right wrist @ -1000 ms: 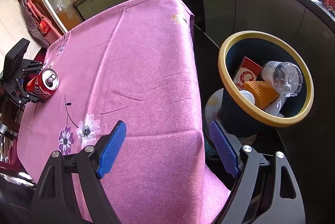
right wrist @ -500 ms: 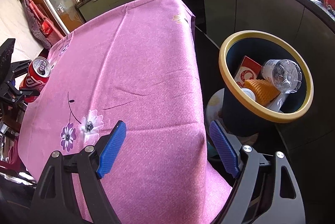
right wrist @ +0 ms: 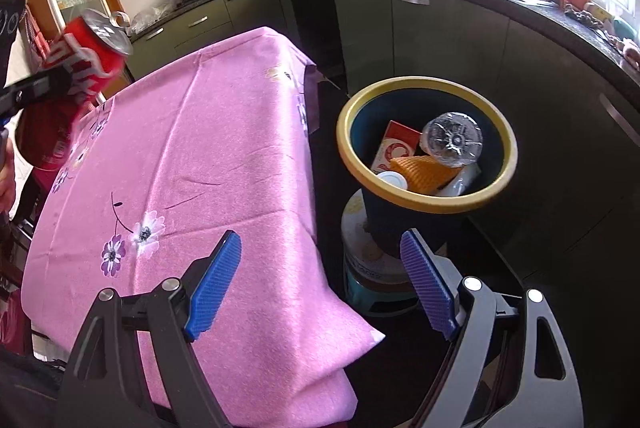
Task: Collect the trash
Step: 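Carry the cola can over the bin and hand it to the right gripper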
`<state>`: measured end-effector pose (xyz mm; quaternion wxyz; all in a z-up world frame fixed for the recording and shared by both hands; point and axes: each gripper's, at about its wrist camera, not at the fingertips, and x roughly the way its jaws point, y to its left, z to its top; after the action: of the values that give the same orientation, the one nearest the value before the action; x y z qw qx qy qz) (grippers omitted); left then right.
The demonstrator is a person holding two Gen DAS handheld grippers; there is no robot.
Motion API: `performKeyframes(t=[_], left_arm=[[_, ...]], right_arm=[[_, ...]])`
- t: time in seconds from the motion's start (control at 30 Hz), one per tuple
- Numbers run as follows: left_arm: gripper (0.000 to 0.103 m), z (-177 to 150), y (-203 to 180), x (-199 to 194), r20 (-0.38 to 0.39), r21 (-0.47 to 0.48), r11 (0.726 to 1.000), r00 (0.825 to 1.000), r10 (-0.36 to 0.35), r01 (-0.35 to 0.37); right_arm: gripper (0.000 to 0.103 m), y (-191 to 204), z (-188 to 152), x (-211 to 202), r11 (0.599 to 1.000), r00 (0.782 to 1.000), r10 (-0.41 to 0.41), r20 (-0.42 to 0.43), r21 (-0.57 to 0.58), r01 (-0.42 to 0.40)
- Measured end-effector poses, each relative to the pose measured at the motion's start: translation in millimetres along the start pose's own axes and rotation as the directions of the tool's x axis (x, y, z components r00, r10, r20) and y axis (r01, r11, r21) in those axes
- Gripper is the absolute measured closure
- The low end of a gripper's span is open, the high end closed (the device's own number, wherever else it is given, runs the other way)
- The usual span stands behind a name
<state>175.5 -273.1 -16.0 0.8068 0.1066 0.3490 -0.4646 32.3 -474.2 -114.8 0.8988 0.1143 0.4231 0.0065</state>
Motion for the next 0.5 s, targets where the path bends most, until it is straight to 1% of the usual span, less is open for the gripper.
performKeyframes(t=[0.13,0.17,0.2,0.23,0.27,0.3,0.33,0.37,0.4,0.43,0.47,0.5], left_arm=[[0.032,42,-24,75,-0.052,-0.013,0.999,0.997,-0.053,0.053],[0.035,49,-29,93,-0.065,-0.024,0.998,0.996,-0.065,0.063],[0.045,57,-33,110,-0.083,-0.027,0.996,0.993,-0.083,0.081],[0.049,62,-34,125,-0.095,-0.031,0.995,0.991,-0.096,0.093],[0.05,66,-33,138,-0.098,-0.042,0.996,0.992,-0.084,0.08],[0.051,69,-30,145,-0.089,-0.047,0.997,0.994,-0.066,0.062],[0.051,70,-24,150,-0.082,-0.052,0.998,0.995,-0.051,0.047],[0.051,71,-17,155,-0.085,-0.078,0.996,0.995,-0.056,0.05],[0.051,69,-8,157,-0.082,-0.108,0.993,0.995,-0.063,0.054],[0.05,68,-2,161,-0.077,-0.107,0.994,0.996,-0.037,0.029],[0.05,65,5,165,-0.085,-0.101,0.995,0.996,-0.017,0.009],[0.05,64,12,169,-0.094,-0.113,0.994,0.996,-0.012,0.001]], right_arm=[[0.022,-28,-10,-7,0.999,1.0,0.011,0.014,0.046,-0.012],[0.022,-35,-12,-8,0.998,1.0,0.015,0.018,0.063,-0.016],[0.022,-41,-11,-8,0.995,0.999,0.025,0.03,0.094,-0.028],[0.022,-47,-8,-7,0.989,0.997,0.038,0.063,0.14,-0.046],[0.022,-51,-4,-4,0.987,0.995,0.041,0.086,0.152,-0.054],[0.022,-58,1,6,0.981,0.99,0.09,0.105,0.165,-0.107],[0.023,-71,7,23,0.958,0.979,0.164,0.118,0.219,-0.187],[0.031,-83,14,44,0.944,0.979,0.178,0.098,0.263,-0.198],[0.034,-89,22,57,0.947,0.982,0.163,0.093,0.265,-0.182],[0.035,-92,29,68,0.949,0.986,0.139,0.089,0.273,-0.158],[0.036,-91,35,74,0.95,0.986,0.144,0.088,0.268,-0.163],[0.036,-90,39,76,0.954,0.987,0.132,0.094,0.26,-0.152]])
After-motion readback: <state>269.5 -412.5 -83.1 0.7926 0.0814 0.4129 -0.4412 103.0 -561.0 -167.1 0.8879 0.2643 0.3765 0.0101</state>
